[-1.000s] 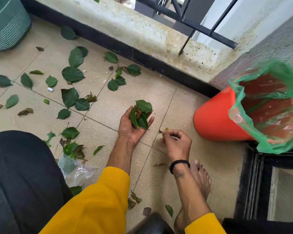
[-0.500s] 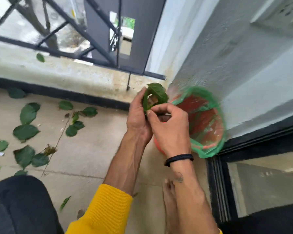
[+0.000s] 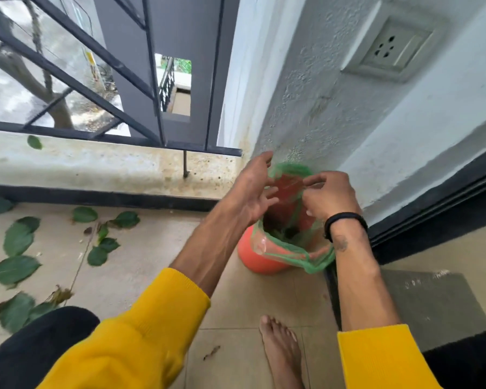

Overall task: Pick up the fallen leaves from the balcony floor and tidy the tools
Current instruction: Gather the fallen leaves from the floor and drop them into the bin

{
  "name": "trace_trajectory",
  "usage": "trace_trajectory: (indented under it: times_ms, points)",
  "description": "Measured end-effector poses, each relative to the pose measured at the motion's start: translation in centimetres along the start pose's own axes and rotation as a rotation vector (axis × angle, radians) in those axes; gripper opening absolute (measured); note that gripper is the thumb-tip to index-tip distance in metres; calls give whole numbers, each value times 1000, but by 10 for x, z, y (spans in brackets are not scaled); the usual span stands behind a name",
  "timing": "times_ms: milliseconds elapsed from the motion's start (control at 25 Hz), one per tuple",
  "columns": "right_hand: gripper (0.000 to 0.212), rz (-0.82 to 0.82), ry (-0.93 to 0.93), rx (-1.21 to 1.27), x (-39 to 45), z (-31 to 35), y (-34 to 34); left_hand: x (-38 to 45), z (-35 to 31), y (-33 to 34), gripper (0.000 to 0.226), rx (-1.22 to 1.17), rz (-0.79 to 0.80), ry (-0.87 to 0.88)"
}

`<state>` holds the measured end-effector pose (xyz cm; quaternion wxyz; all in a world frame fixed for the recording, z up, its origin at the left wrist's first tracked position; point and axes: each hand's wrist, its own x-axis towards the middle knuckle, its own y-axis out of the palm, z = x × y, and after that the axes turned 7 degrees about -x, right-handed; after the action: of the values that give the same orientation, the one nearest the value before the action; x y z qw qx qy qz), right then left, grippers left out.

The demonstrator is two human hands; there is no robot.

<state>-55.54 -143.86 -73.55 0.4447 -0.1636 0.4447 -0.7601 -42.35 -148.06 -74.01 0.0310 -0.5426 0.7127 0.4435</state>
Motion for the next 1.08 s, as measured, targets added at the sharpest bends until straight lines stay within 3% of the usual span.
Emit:
trace_trajectory:
  times_ms: [120, 240, 360, 480, 560, 680, 760, 800, 920, 960, 1080]
  points:
    - [22, 14, -145, 34, -3, 51, 6, -22, -22, -48, 41, -20, -38, 36]
    - [21, 124, -458, -55, -34, 146, 54, -64, -39, -121, 34, -238, -164, 108]
    - [22, 328, -878, -519, -90, 237, 113, -102, -31, -192, 23, -511, -362, 222]
    - [30, 364, -1240, -1046, -111, 290, 156, -102, -10, -252, 18, -683, -541, 263]
    - [31, 396, -1417, -1189, -113, 308, 181, -94, 3, -286, 20, -732, -639, 236]
    - [33, 630, -1350, -1153, -97, 304, 234, -87, 21, -326, 21, -692, -699, 127]
    - [39, 662, -1243, -1195, -70, 274, 288, -96, 32, -352, 21, -602, -701, 136]
    - [52, 673, -1184, -1204, -54, 252, 318, -105, 38, -366, 24, -571, -719, 156]
    - [124, 766, -979, -1162, -21, 187, 395, -120, 67, -407, 28, -528, -831, 216]
    - [138, 791, -936, -1099, -16, 171, 415, -124, 77, -416, 27, -535, -846, 234]
    - [141, 781, -903, -892, -26, 145, 446, -132, 100, -425, 26, -613, -834, 248]
